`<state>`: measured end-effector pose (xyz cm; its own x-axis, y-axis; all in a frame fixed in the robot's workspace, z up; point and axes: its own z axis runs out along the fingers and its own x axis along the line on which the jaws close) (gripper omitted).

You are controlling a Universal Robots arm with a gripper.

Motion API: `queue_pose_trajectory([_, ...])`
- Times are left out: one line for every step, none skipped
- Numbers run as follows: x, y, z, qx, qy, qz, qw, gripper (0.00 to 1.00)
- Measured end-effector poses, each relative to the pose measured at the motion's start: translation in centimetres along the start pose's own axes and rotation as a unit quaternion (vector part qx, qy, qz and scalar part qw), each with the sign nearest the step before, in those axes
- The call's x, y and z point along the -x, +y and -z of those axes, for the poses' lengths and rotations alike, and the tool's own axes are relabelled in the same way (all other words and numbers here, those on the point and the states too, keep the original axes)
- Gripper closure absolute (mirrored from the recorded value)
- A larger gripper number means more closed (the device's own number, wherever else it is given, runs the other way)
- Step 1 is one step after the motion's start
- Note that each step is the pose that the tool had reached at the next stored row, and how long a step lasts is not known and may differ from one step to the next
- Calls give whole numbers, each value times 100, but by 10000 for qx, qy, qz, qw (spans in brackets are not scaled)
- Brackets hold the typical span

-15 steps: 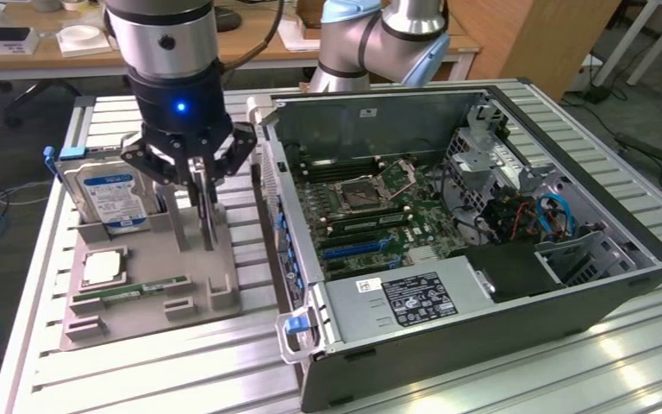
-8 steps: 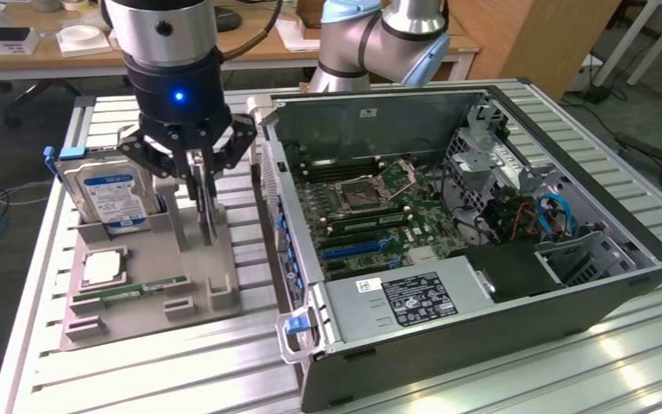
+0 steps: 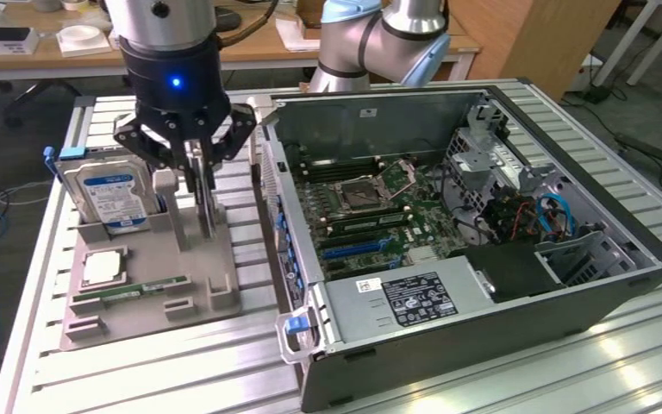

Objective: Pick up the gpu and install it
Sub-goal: 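Pick up the gpu and move the gpu toward the slot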

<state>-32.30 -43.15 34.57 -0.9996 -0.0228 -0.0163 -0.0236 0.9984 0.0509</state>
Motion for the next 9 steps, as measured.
queue_pose_trajectory([0, 1, 20, 0, 0, 0, 10000, 74])
queue_pose_trajectory([1, 2, 38, 0, 0, 0, 10000, 74])
queue_pose_trajectory([1, 3, 55, 1, 0, 0, 10000, 74])
queue_pose_trajectory([1, 4, 72, 1, 0, 0, 10000, 74])
queue_pose_trajectory([1, 4, 88, 2, 0, 0, 10000, 74])
queue_pose_trajectory([2, 5, 104, 2, 0, 0, 10000, 74])
queue_pose_trajectory([2, 6, 118, 2, 0, 0, 10000, 74])
queue_pose_trajectory([2, 7, 132, 3, 0, 0, 10000, 74])
queue_pose_trajectory([2, 7, 148, 3, 0, 0, 10000, 74])
